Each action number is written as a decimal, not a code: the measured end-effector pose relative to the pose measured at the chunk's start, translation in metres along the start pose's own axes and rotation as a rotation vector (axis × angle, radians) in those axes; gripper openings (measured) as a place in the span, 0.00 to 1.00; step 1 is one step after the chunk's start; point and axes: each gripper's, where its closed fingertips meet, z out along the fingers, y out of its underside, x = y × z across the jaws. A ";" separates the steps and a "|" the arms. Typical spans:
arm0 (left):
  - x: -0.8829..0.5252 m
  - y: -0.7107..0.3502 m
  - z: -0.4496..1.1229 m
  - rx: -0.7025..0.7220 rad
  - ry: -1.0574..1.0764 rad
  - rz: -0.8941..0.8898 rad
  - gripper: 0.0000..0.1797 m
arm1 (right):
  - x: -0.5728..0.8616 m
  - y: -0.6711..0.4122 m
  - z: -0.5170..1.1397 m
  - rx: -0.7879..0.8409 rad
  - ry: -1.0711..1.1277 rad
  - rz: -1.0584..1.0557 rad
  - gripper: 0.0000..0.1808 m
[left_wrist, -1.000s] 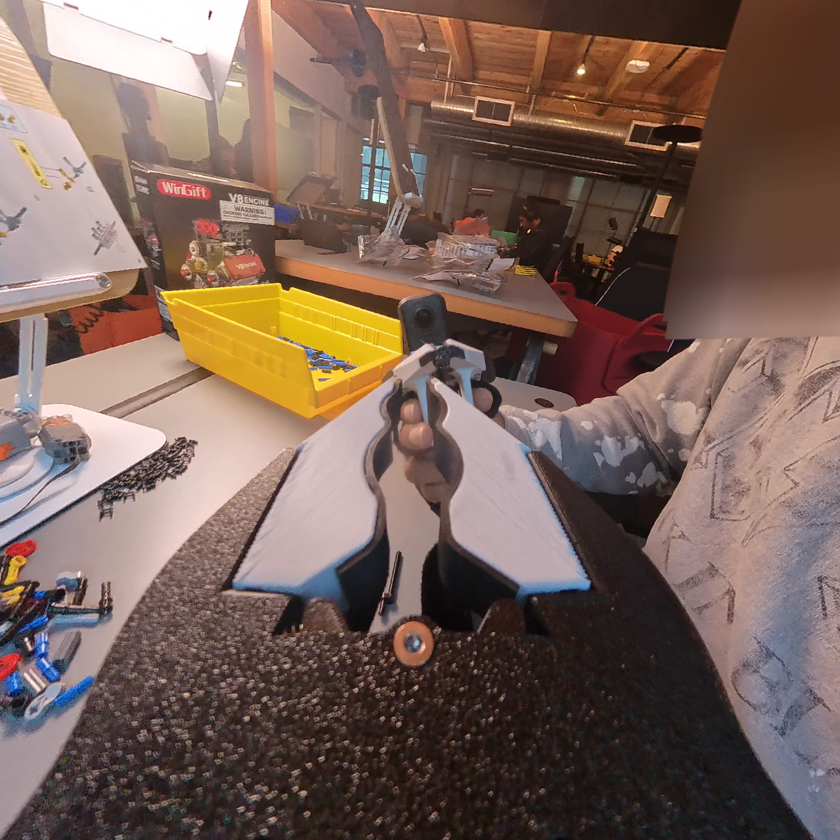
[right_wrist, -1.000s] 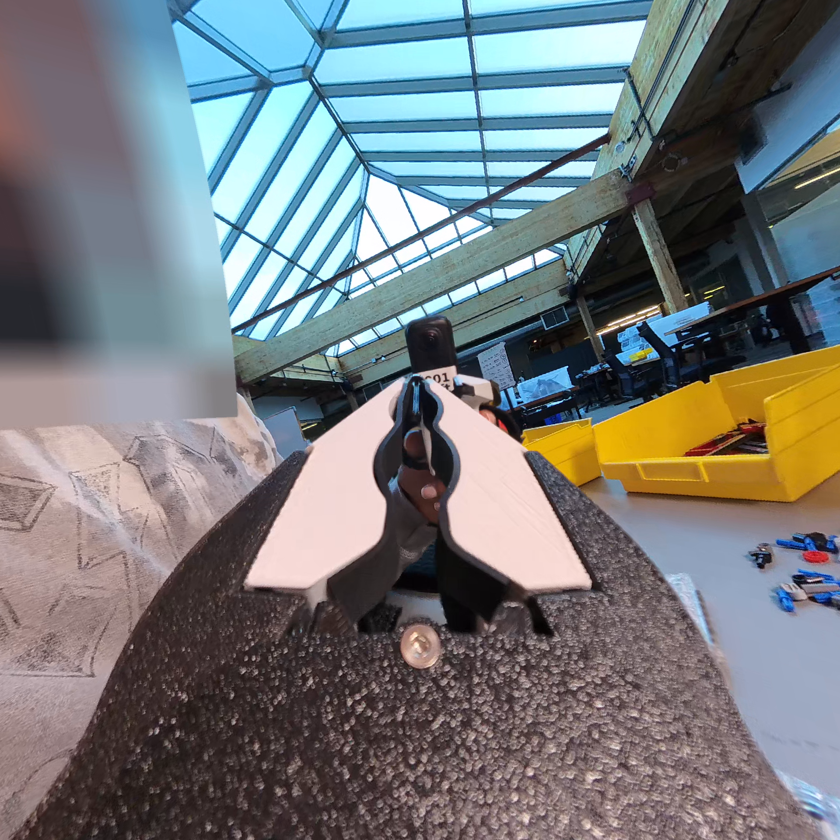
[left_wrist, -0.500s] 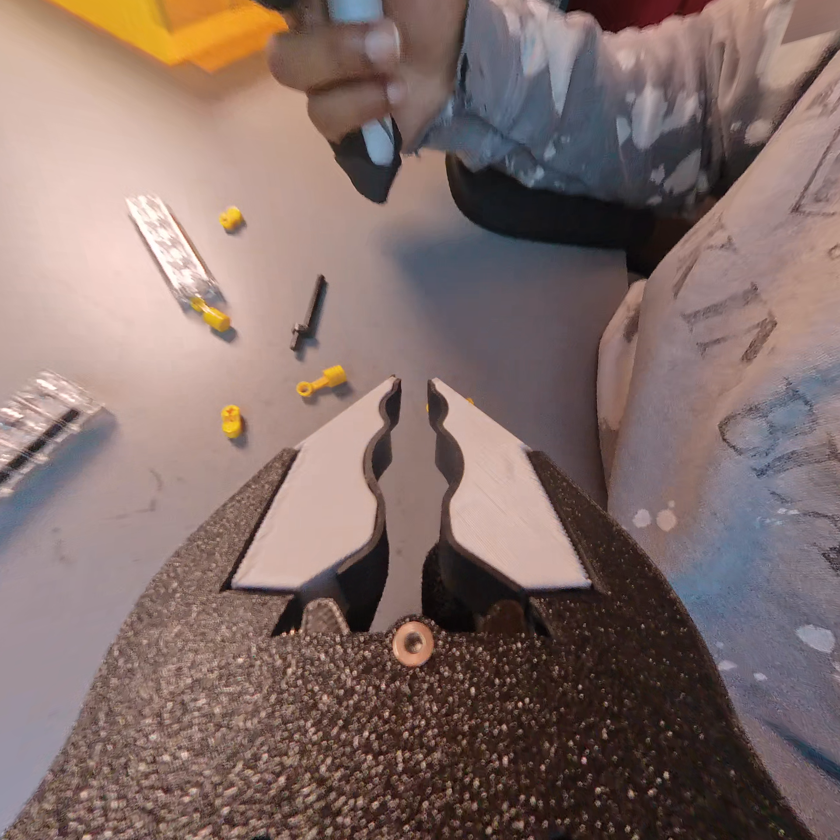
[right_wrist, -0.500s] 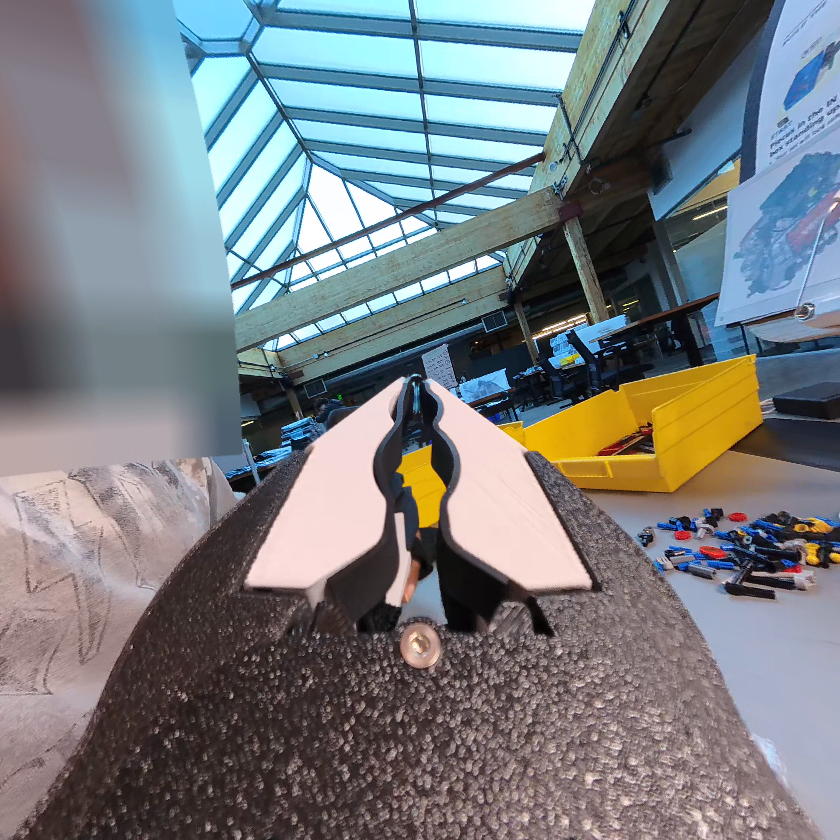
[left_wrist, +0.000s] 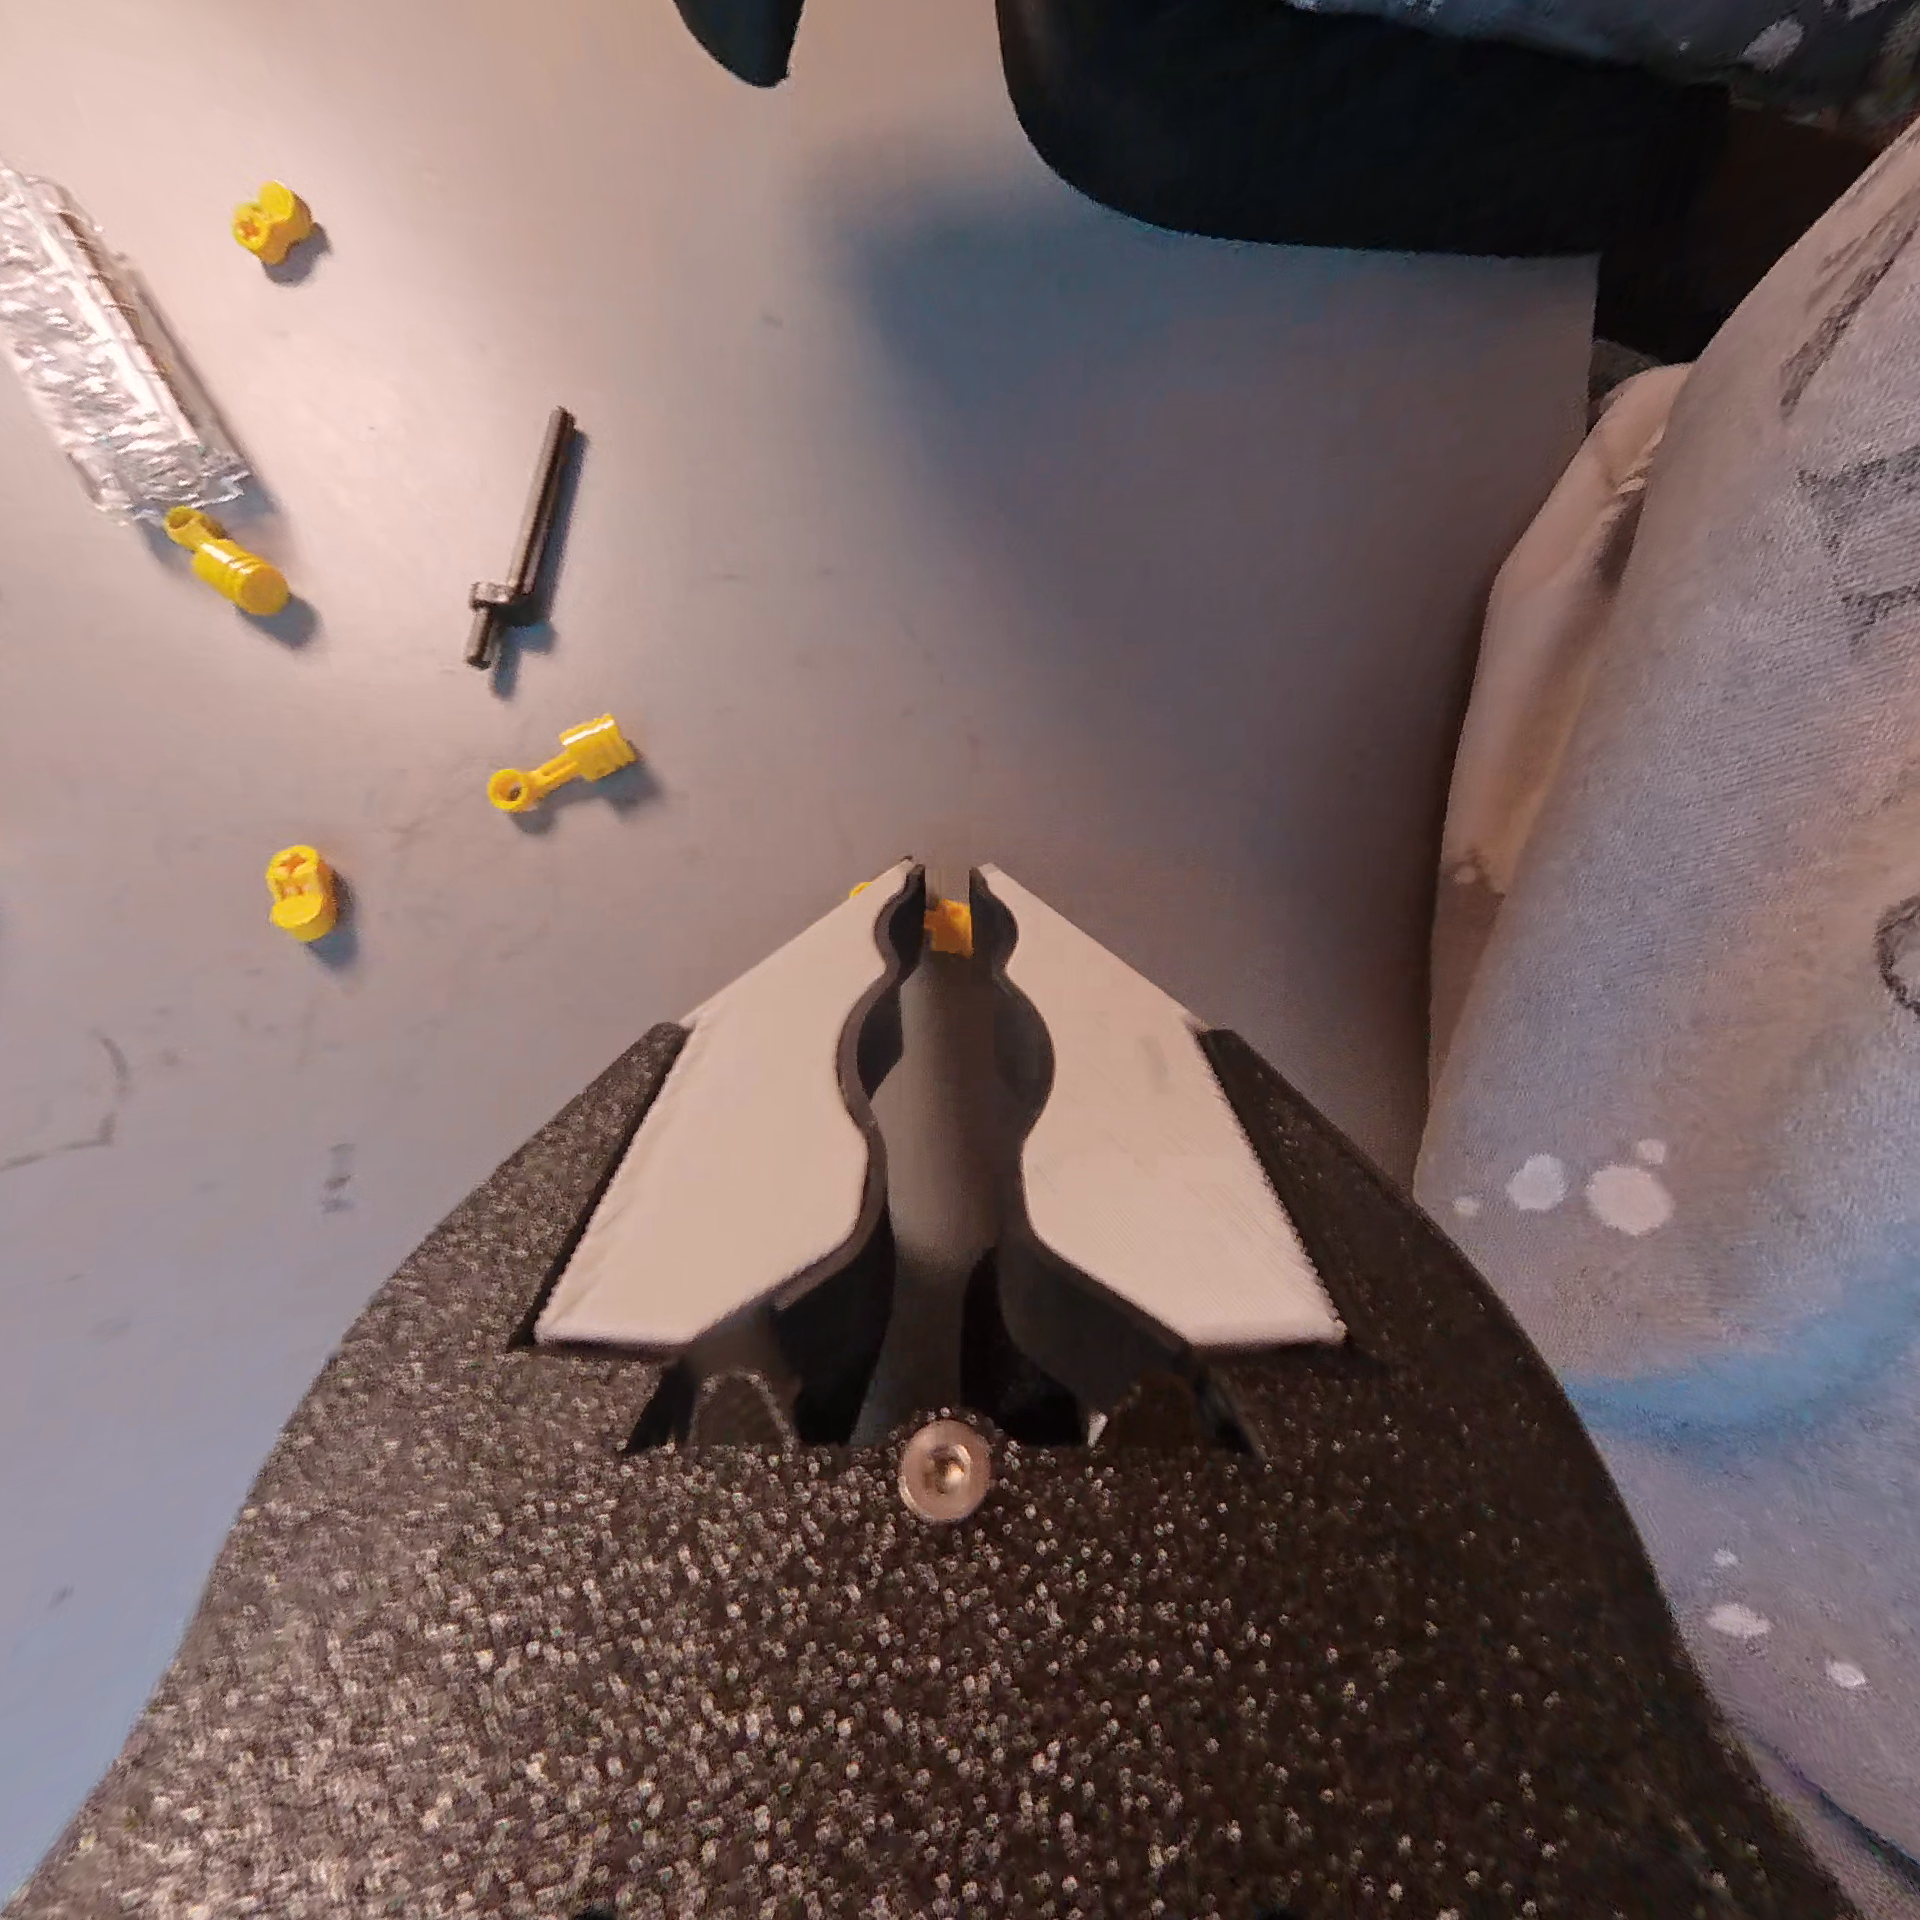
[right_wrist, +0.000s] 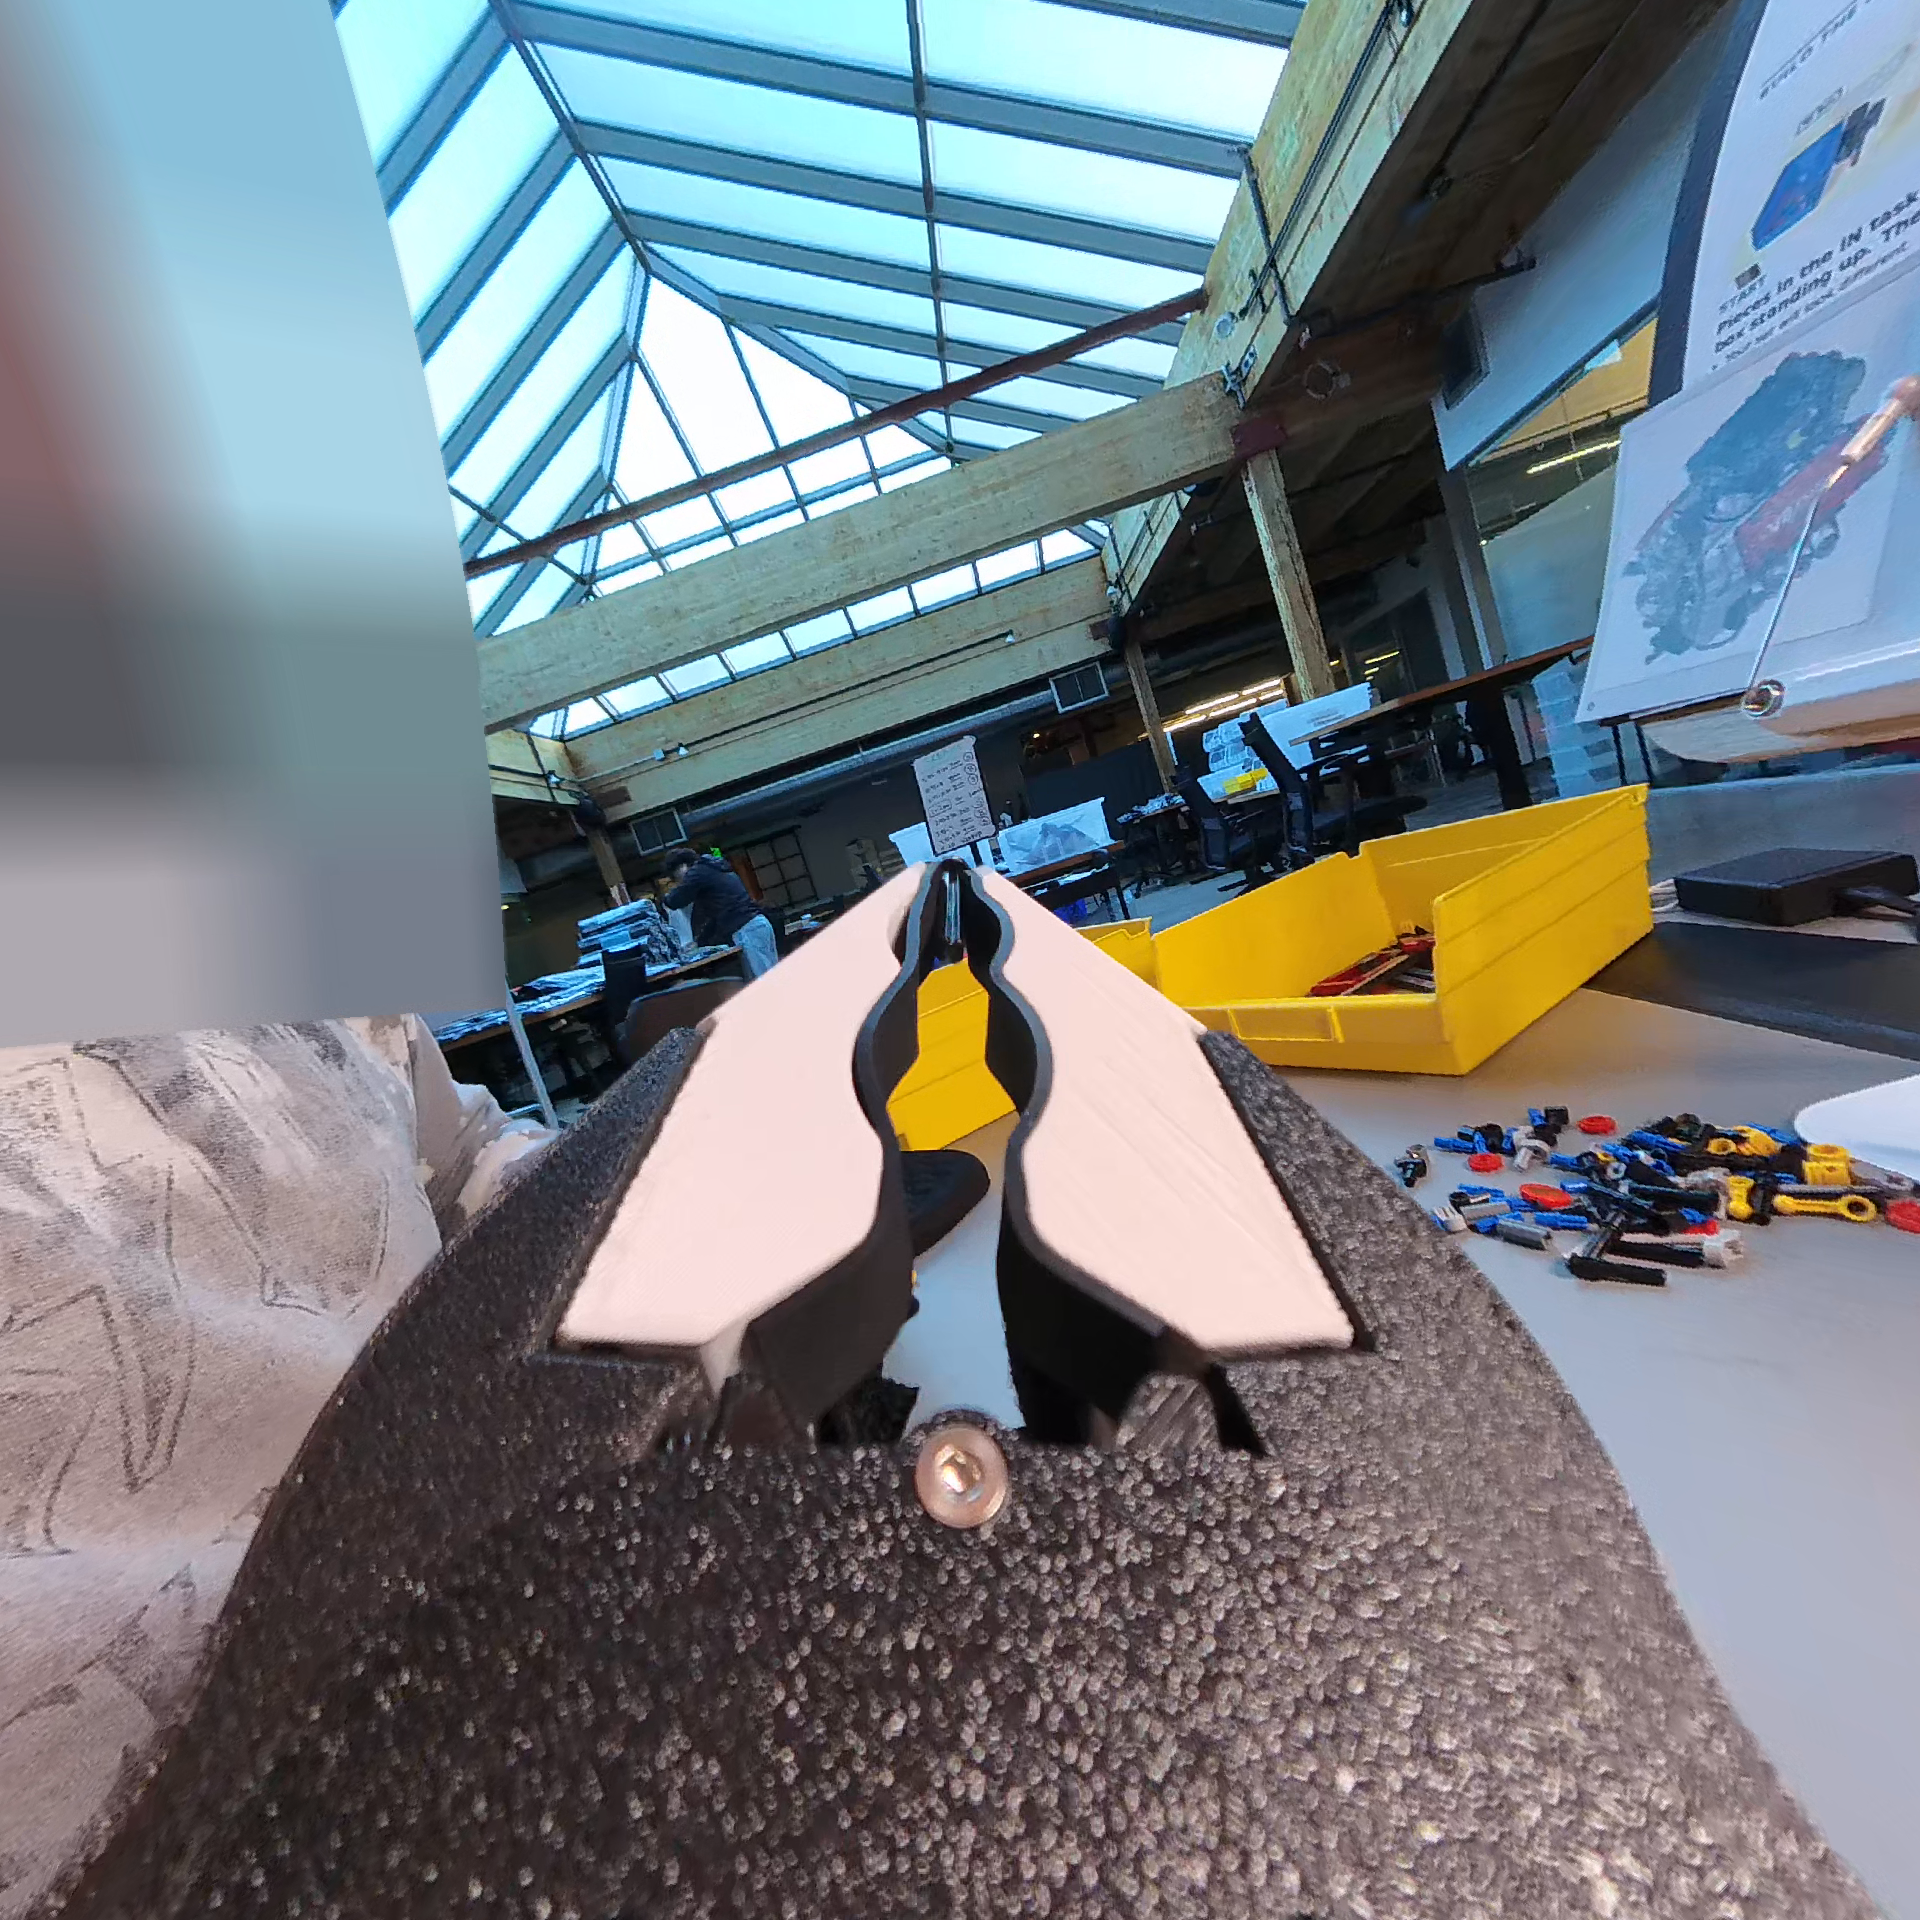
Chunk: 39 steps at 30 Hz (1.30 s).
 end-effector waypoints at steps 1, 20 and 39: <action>-0.004 -0.001 -0.005 0.011 -0.016 -0.002 0.03 | -0.001 0.000 0.000 -0.002 0.000 -0.005 0.02; -0.016 0.014 -0.013 -0.045 -0.140 -0.247 0.07 | -0.003 0.006 0.003 -0.032 -0.010 -0.002 0.02; -0.024 0.007 -0.012 -0.109 -0.054 -0.091 0.04 | -0.004 0.015 0.005 -0.079 -0.013 -0.014 0.02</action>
